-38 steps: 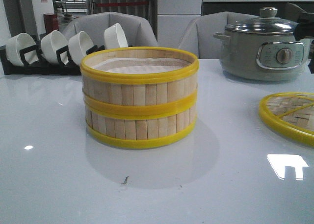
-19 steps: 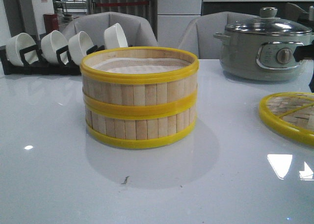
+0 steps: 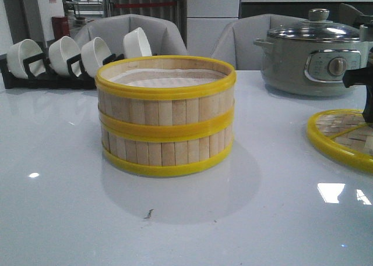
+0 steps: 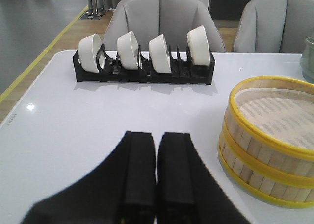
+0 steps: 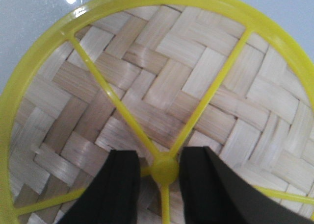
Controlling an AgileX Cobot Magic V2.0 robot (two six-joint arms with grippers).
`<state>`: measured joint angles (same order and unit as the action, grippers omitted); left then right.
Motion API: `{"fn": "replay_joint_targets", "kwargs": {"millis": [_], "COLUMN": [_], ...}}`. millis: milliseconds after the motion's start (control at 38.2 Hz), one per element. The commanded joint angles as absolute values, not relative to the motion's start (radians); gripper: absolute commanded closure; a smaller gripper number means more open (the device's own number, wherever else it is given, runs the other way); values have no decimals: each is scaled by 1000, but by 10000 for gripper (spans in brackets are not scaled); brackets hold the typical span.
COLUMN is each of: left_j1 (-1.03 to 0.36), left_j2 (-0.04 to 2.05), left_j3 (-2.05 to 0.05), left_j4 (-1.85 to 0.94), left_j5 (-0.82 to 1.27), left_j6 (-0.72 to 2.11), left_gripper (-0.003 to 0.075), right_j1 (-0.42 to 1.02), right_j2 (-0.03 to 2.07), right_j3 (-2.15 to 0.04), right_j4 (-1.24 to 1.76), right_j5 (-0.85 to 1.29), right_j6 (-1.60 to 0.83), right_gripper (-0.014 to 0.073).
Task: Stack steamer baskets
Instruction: 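Lower the right gripper onto the lid's center hub and grasp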
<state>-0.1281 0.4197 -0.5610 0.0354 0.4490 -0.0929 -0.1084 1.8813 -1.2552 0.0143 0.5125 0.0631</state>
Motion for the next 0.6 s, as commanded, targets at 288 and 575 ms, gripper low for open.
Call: {"fn": "replay_joint_targets", "kwargs": {"millis": [288, 575], "left_j1": [-130, -130], "left_j2": [424, 424], "left_j3": [-589, -589], "left_j4": [37, 37], "left_j5": [365, 365], "left_j6": [-103, -103], "left_gripper": [625, 625], "right_j1": [-113, -98], "right_j2": [1843, 1824], "right_j3": [-1282, -1284], "right_j4": [14, 18], "right_j5": [468, 450], "right_j6": [70, 70], "right_gripper": [458, 538]}}
